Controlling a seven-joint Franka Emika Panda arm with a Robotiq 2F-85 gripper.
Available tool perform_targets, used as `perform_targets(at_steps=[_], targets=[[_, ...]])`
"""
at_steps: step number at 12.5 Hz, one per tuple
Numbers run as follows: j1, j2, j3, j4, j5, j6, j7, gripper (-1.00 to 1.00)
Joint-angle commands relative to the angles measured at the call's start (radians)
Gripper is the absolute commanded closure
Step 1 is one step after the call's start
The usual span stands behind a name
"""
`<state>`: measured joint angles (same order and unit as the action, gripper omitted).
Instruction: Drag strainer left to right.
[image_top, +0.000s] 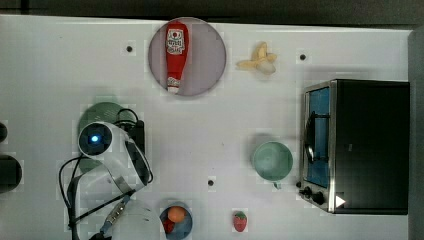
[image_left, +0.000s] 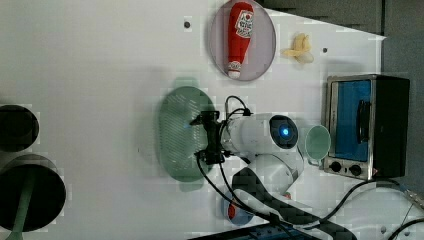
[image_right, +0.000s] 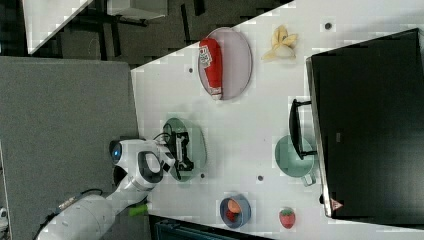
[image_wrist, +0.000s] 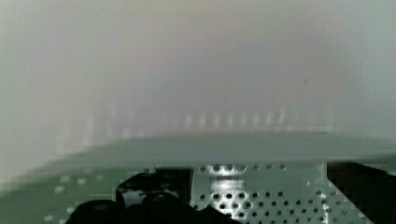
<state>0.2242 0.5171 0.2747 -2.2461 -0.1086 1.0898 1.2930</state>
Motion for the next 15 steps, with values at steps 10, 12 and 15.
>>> perform_targets(at_steps=[10,12,15], targets=[[-0.138,-0.115,-0.155,-0.088,0.019,0.007,-0.236,-1.0],[-0.156,-0.12,-0.192,-0.1,0.019,0.009,-0.293,-1.0],[-0.175,-0.137,-0.245,-0.118,0.019,0.01,-0.361,-1.0]])
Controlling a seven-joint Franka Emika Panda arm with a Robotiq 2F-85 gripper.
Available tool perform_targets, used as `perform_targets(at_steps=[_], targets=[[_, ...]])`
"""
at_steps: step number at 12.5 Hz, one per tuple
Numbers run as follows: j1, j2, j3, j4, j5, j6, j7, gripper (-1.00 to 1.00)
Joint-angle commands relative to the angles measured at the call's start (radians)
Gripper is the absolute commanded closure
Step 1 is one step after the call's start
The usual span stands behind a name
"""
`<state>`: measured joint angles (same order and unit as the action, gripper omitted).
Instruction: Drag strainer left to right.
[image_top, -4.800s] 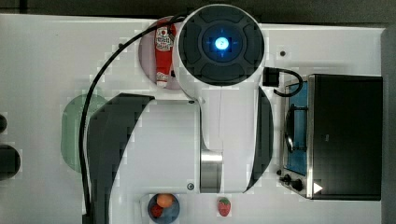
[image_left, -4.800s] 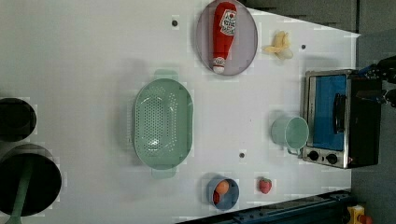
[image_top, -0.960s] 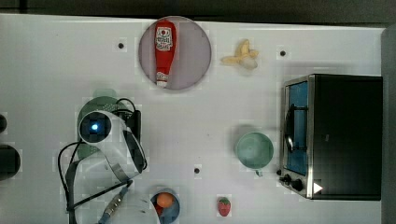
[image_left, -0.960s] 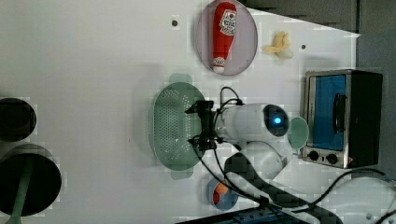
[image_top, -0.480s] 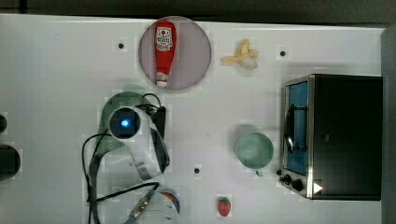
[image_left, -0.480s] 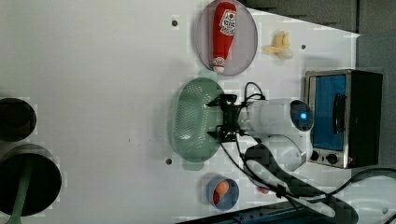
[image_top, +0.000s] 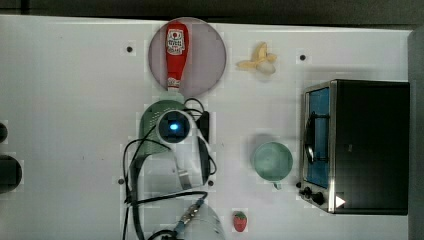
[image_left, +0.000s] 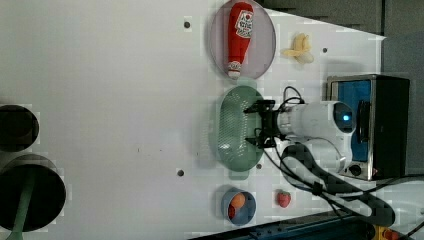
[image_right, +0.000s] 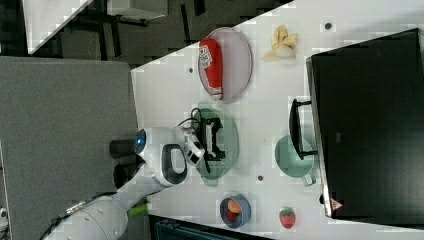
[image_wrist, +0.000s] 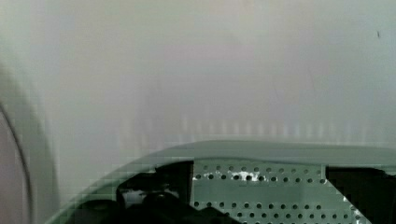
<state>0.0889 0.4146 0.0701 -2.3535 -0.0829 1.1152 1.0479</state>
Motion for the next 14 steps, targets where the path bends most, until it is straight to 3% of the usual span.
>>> perform_targets(at_steps=[1,9,14], targets=[[-0.046,-0.038,-0.058,-0.015,-0.007,-0.016,-0.129,-1.0],[-0.069,-0.039,-0.206,-0.017,-0.007,0.003,-0.324,-1.0],[-0.073,-0.058,-0.214,-0.014,-0.007,-0.003,-0.444,-1.0]])
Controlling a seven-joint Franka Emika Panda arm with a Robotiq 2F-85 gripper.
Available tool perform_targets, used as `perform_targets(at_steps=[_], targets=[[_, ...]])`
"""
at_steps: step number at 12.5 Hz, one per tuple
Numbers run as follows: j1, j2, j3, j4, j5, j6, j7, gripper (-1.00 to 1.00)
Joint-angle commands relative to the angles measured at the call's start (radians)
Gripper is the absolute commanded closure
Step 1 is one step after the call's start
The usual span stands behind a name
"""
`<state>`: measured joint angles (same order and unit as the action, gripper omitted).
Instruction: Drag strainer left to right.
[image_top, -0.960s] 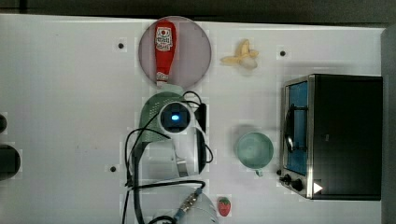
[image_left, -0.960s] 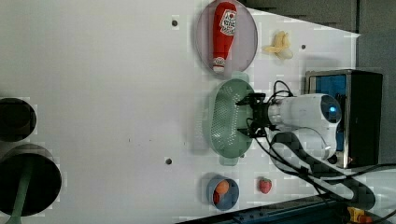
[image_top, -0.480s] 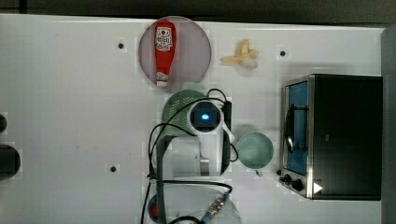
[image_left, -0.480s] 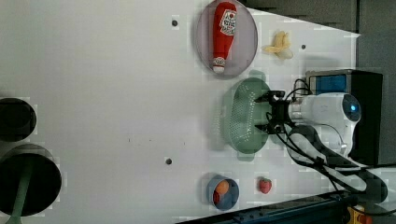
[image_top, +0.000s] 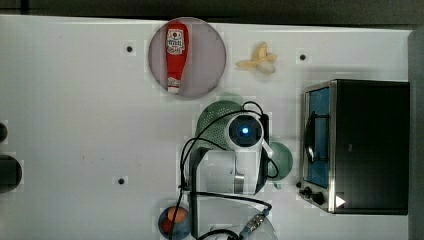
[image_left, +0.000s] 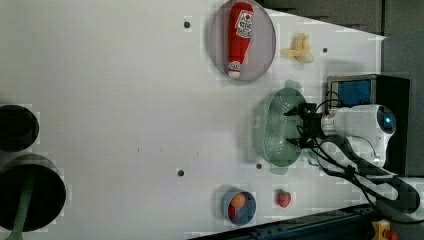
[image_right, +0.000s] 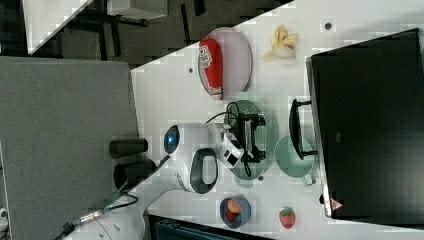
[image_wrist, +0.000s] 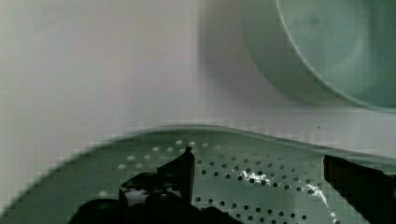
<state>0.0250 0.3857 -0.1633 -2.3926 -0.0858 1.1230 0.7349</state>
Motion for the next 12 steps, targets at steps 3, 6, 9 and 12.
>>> perform_targets(at_steps=[3,6,9,12], targets=[[-0.009,-0.115,0.047,0.027,-0.002,-0.048,-0.453,-1.0],[-0.009,-0.259,0.058,0.058,0.001,-0.186,-0.638,-1.0],[-0.008,-0.407,0.086,0.148,0.001,-0.466,-0.649,-1.0],[-0.007,-0.52,0.098,0.288,0.004,-0.76,-0.655,-1.0]])
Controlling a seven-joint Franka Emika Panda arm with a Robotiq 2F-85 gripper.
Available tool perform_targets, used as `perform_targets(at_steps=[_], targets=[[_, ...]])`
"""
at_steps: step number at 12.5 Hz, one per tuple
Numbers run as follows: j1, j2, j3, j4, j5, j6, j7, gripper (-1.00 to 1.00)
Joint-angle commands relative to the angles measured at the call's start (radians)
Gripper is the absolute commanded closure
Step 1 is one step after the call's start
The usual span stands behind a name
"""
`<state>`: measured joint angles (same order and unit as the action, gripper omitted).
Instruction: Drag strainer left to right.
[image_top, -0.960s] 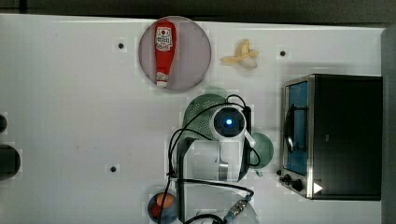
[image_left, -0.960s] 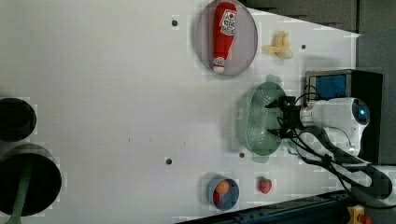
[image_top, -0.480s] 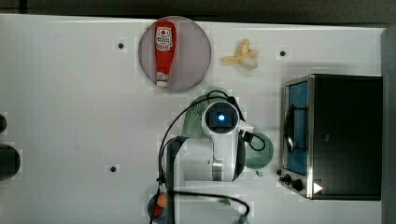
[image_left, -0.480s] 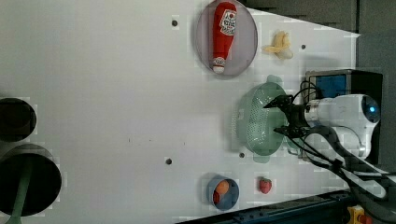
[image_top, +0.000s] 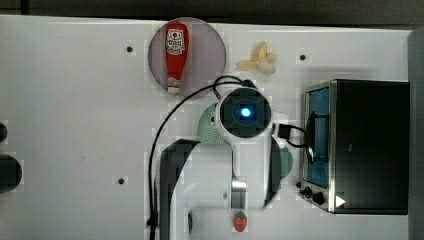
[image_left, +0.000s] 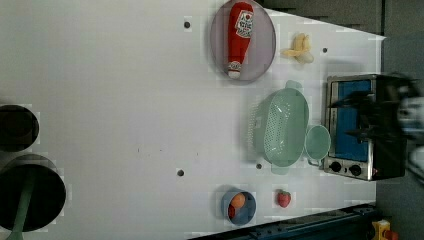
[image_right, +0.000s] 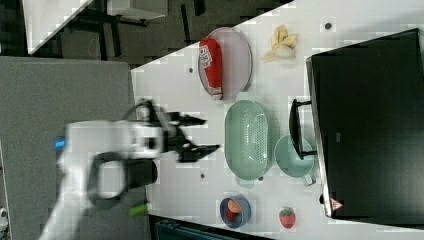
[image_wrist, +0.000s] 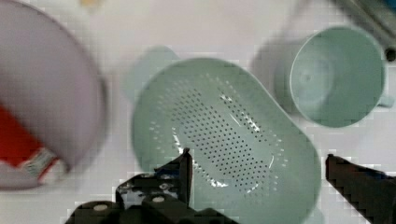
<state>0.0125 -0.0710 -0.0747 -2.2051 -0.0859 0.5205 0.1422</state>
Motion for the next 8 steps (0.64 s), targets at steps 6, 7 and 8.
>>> perform_targets(at_steps=[6,7,8], targets=[[0.009,-0.232,0.017,0.22,0.062,-0.439,-0.139,-1.0],[0.009,-0.246,0.015,0.217,0.062,-0.447,-0.152,-1.0],[0.008,-0.252,0.013,0.216,0.062,-0.465,-0.152,-1.0]])
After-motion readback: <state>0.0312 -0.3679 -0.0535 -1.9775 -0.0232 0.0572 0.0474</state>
